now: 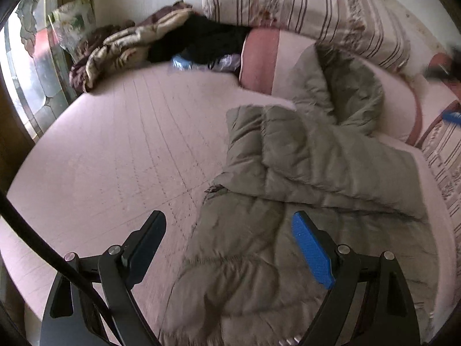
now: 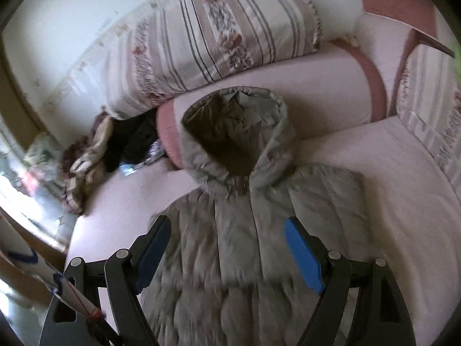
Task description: Fold large clothes
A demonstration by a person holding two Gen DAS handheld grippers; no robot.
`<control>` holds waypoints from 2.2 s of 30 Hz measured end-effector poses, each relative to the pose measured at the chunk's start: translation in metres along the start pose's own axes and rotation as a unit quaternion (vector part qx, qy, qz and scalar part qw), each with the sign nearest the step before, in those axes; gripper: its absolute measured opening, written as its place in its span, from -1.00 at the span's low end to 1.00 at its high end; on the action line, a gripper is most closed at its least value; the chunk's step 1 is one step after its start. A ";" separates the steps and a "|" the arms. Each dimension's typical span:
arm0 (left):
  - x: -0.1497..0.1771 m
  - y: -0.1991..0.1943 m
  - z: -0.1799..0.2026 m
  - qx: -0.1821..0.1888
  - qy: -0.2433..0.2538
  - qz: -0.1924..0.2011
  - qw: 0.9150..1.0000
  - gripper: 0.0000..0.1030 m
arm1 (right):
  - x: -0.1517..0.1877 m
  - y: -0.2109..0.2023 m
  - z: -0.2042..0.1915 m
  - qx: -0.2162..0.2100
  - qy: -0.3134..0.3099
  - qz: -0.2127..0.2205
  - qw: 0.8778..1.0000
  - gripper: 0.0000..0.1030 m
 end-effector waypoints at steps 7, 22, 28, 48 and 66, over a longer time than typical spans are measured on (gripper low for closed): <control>0.000 0.039 -0.039 -0.003 -0.027 0.000 1.000 0.71 | -0.115 0.119 -0.021 0.058 0.042 -0.003 0.997 0.65; -0.007 0.060 -0.048 0.004 -0.047 -0.012 0.999 0.71 | -0.212 0.250 -0.035 -0.005 0.152 -0.027 0.988 -0.33; -0.005 0.055 -0.047 0.023 -0.053 -0.017 0.998 0.71 | -0.174 0.194 -0.037 0.008 0.066 -0.010 0.998 -0.85; 0.004 0.050 -0.075 0.042 -0.109 -0.037 0.992 0.71 | 0.157 0.119 0.008 0.011 0.009 -0.137 0.990 -0.88; 0.001 0.038 -0.087 0.024 -0.120 -0.012 0.992 0.71 | 0.169 0.050 0.026 0.052 -0.066 -0.086 0.993 0.23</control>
Point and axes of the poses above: each gripper's, at about its wrist camera, not at the fingertips, and y roughly the way its jaws point, z to its right, x to its underside, the point moved 10 cm from there along y, roughly the way its jaws point, and after that the axes turned 10 degrees about -z, right-handed, at the moved point
